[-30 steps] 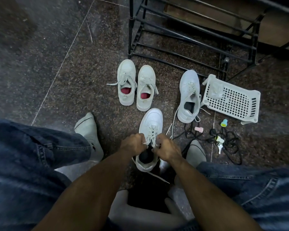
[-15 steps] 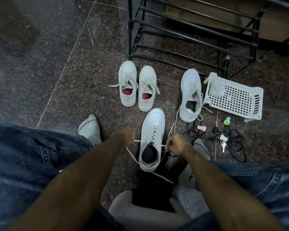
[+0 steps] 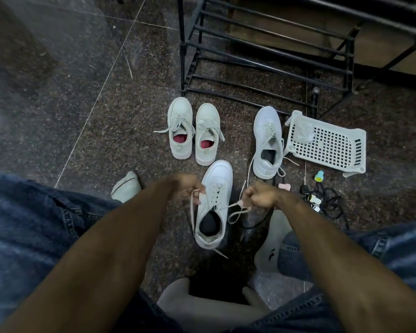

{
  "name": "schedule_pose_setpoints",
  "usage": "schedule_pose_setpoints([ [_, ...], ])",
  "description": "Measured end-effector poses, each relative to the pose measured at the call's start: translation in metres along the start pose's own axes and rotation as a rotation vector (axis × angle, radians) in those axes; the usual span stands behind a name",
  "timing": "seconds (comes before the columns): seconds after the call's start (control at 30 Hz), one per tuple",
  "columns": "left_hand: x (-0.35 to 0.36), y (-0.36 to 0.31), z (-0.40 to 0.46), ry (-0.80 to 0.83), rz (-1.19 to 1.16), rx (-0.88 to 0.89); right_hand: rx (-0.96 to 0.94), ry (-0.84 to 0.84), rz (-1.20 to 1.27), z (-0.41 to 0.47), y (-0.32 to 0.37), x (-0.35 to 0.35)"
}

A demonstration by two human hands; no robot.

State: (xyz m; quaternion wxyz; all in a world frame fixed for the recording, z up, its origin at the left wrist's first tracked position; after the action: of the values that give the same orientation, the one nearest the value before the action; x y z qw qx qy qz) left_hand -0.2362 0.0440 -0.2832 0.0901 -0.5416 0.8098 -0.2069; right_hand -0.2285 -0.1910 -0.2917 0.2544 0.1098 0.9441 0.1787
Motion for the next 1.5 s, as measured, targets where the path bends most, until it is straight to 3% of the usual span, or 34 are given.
schedule_pose_setpoints([
  [0.17, 0.019, -0.037, -0.027, 0.034, -0.257, 0.239, -0.176, 0.102, 0.147, -0.026, 0.051, -0.031],
  [0.27, 0.033, -0.055, -0.043, 0.044, -0.071, 0.265, -0.254, 0.030, 0.232, -0.045, 0.067, -0.051],
  [0.4, 0.041, -0.070, -0.060, 0.108, 0.061, 0.234, -0.363, -0.143, 0.636, -0.059, 0.072, -0.066],
  [0.47, 0.043, -0.076, -0.066, 0.119, 0.090, 0.260, -0.330, -0.255, 0.753, -0.059, 0.069, -0.068],
  [0.6, 0.050, -0.098, -0.086, 0.001, 0.218, 0.428, -0.096, -0.337, 0.460, -0.056, 0.069, -0.053],
  [0.83, 0.063, -0.126, -0.114, 0.041, 0.284, 0.634, 0.085, 0.073, 0.226, -0.048, 0.073, -0.032],
  [1.07, 0.068, -0.139, -0.135, 0.069, 0.291, 0.774, -0.002, 0.081, 0.458, -0.059, 0.072, -0.065],
  [1.23, 0.061, -0.146, -0.140, 0.142, 0.170, 0.857, -0.209, 0.099, 0.678, -0.069, 0.073, -0.085],
  [1.5, 0.046, -0.161, -0.138, 0.186, -0.008, 0.921, -0.286, -0.173, 0.830, -0.063, 0.069, -0.100],
])
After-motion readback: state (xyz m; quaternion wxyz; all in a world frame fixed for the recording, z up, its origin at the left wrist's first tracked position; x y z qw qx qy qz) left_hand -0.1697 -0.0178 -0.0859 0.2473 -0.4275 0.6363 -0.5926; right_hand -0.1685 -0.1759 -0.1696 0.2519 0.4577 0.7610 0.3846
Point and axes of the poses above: each hand's wrist, its own z-axis towards the middle knuckle, its own x-axis out of the palm, y = z × x, the point moved 2 cm from there along z, towards the middle knuckle, and after that the axes turned 9 degrees about -z, right-handed, at the moved point
